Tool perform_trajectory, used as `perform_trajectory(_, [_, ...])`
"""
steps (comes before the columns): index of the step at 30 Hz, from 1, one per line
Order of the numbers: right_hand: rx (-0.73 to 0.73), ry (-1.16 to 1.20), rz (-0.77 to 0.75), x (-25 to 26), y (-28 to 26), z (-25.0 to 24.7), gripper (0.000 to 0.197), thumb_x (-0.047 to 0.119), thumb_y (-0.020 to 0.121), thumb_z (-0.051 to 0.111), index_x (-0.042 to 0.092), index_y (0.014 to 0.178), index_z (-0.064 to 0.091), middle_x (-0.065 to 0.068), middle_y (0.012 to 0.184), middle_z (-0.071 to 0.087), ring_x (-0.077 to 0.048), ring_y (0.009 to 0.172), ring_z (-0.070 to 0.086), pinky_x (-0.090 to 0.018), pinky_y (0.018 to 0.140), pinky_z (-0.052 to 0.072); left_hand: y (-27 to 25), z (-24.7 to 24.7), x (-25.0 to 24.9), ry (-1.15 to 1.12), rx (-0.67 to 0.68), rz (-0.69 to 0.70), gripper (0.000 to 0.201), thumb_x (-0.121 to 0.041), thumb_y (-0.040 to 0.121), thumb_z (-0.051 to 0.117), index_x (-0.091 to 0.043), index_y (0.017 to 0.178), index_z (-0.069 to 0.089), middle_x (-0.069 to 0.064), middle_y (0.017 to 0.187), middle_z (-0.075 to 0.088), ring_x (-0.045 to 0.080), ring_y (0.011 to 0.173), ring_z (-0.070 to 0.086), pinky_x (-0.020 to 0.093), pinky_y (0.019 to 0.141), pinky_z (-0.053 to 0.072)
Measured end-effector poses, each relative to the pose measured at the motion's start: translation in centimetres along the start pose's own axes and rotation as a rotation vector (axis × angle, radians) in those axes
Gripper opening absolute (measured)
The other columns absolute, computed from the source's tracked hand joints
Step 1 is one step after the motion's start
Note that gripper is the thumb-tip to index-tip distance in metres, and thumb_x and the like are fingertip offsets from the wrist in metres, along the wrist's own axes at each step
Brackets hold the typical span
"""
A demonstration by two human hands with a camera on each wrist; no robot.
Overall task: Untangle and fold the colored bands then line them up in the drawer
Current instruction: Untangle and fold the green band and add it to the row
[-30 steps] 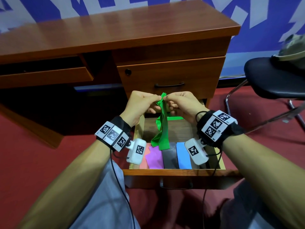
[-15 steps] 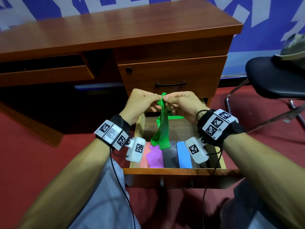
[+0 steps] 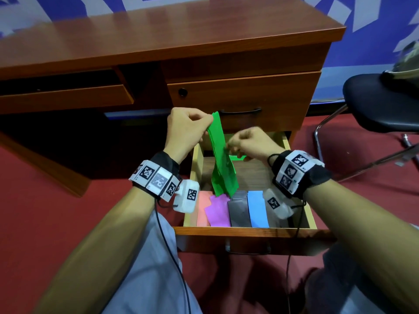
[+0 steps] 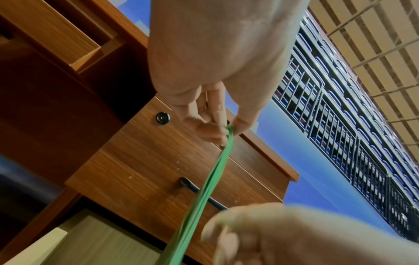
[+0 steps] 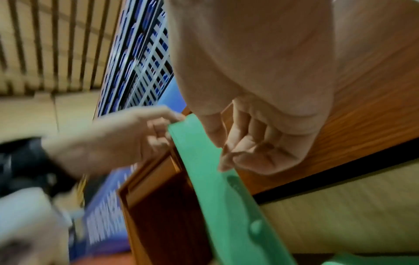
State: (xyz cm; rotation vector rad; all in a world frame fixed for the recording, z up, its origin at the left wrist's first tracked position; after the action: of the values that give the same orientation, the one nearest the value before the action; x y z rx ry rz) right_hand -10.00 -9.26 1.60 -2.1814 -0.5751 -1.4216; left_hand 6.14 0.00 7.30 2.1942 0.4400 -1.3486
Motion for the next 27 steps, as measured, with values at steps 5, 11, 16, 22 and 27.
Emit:
perform_trajectory(5, [0.399, -0.911, 0.161, -5.6, 2.9, 2.0, 0.019, 0.031, 0.091, 0.059, 0.016, 0.086, 0.069, -0.003, 0.076, 0.067, -0.017, 0.061, 0.057, -0.025, 0.06, 0.05, 0.8, -1.2, 0.4, 0.071, -0.136, 0.046, 0.021, -0.033, 0.077, 0.069, -0.017, 0.064, 0.073, 0.001, 0.066, 0.07, 0.005, 0.063, 0.061, 0.026, 0.058, 0.049])
perform_trajectory(11, [0.28, -1.032, 0.093, -11.1, 8.1, 4.3, 0.04, 0.032, 0.099, 0.052, 0.015, 0.134, 0.057, -0.01, 0.143, 0.055, -0.032, 0.128, 0.054, -0.04, 0.111, 0.039, 1.0, -0.9, 1.5, 0.088, -0.109, 0.049, 0.021, -0.032, 0.077, 0.07, -0.017, 0.062, 0.071, 0.002, 0.065, 0.069, 0.006, 0.061, 0.059, 0.028, 0.058, 0.046])
perform_trajectory(16, [0.357, -1.2, 0.047, -11.3, 9.8, 7.1, 0.05, 0.014, 0.102, 0.049, 0.013, 0.15, 0.036, -0.017, 0.159, 0.029, -0.041, 0.134, 0.048, -0.047, 0.106, 0.045, 1.2, -1.4, 1.8, 0.115, -0.091, 0.059, 0.019, -0.029, 0.077, 0.071, -0.017, 0.062, 0.072, -0.007, 0.059, 0.064, 0.004, 0.058, 0.056, 0.026, 0.055, 0.045])
perform_trajectory(22, [0.316, -1.322, -0.083, -11.8, 10.8, 8.1, 0.047, 0.003, 0.101, 0.044, 0.011, 0.147, 0.043, -0.013, 0.145, 0.049, -0.033, 0.119, 0.062, -0.046, 0.092, 0.054, 1.2, -1.8, 2.2, 0.05, -0.032, 0.003, 0.021, -0.024, 0.083, 0.07, -0.017, 0.063, 0.073, -0.011, 0.054, 0.061, 0.002, 0.047, 0.051, 0.021, 0.047, 0.036])
perform_trajectory(27, [0.228, -1.242, -0.079, -11.3, 10.1, 7.0, 0.044, 0.016, 0.093, 0.06, 0.011, 0.137, 0.055, -0.011, 0.134, 0.057, -0.032, 0.116, 0.063, -0.042, 0.089, 0.053, 1.2, -1.5, 2.2, 0.059, -0.023, -0.005, 0.021, -0.024, 0.082, 0.07, -0.019, 0.061, 0.073, -0.011, 0.053, 0.062, 0.001, 0.047, 0.052, 0.022, 0.047, 0.037])
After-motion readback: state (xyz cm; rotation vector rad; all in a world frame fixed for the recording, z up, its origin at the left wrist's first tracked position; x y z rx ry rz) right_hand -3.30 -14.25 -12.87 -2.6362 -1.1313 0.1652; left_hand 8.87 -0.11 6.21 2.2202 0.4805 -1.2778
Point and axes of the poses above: each hand's wrist, its own y-axis towards the middle knuckle, its own z-axis out of the palm, x = y × z, the point moved 1 cm from there along y, towards the middle knuckle
